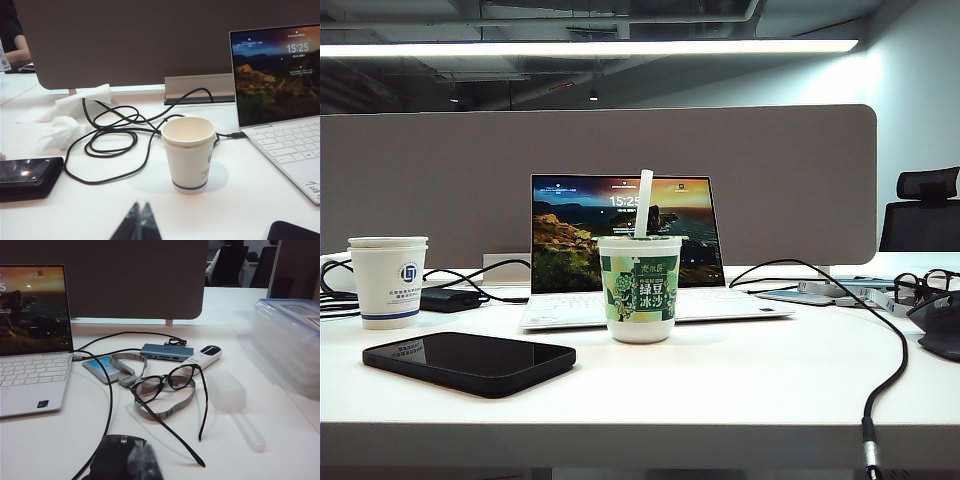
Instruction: Pick up the black phone, pick up the charger plug, insert the charger plug into the phone's charging port, and finally place the connected phone back on the desk.
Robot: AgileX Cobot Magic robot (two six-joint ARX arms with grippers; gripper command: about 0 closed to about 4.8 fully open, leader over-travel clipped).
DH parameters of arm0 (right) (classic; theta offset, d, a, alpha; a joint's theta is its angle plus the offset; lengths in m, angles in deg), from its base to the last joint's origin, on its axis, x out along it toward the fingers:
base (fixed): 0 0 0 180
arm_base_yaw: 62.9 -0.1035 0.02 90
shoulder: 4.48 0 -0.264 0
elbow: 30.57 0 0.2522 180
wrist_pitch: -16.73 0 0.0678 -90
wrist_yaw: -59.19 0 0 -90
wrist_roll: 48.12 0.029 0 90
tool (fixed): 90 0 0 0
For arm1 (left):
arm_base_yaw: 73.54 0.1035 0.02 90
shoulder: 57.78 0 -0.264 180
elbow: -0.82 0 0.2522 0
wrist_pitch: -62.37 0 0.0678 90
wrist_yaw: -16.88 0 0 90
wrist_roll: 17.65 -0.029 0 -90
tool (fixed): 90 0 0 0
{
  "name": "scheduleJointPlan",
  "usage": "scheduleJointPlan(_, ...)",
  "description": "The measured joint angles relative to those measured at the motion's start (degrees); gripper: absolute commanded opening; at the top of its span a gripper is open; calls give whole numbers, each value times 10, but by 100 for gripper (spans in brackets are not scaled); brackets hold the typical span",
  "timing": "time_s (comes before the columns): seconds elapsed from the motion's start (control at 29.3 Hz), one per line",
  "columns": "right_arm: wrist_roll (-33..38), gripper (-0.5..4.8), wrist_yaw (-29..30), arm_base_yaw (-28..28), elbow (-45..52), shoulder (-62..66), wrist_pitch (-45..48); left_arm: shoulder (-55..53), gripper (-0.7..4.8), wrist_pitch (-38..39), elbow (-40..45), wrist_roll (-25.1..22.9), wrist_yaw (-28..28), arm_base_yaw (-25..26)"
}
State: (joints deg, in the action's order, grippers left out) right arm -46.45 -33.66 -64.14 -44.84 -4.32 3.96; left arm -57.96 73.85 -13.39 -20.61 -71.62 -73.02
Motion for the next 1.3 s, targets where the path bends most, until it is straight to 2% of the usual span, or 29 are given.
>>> scheduleJointPlan(0.68,0,-1,0,0,-4,0,-4,0,-6,-1,0,0,0,0)
scheduleJointPlan(0.92,0,-1,0,0,-74,0,-18,0,-6,-11,-24,14,1,0)
scheduleJointPlan(1.06,0,-2,0,0,-133,14,-46,0,-6,15,-73,52,2,0)
scheduleJointPlan(1.3,0,-2,0,0,-242,105,-54,-23,-6,58,-143,56,11,0)
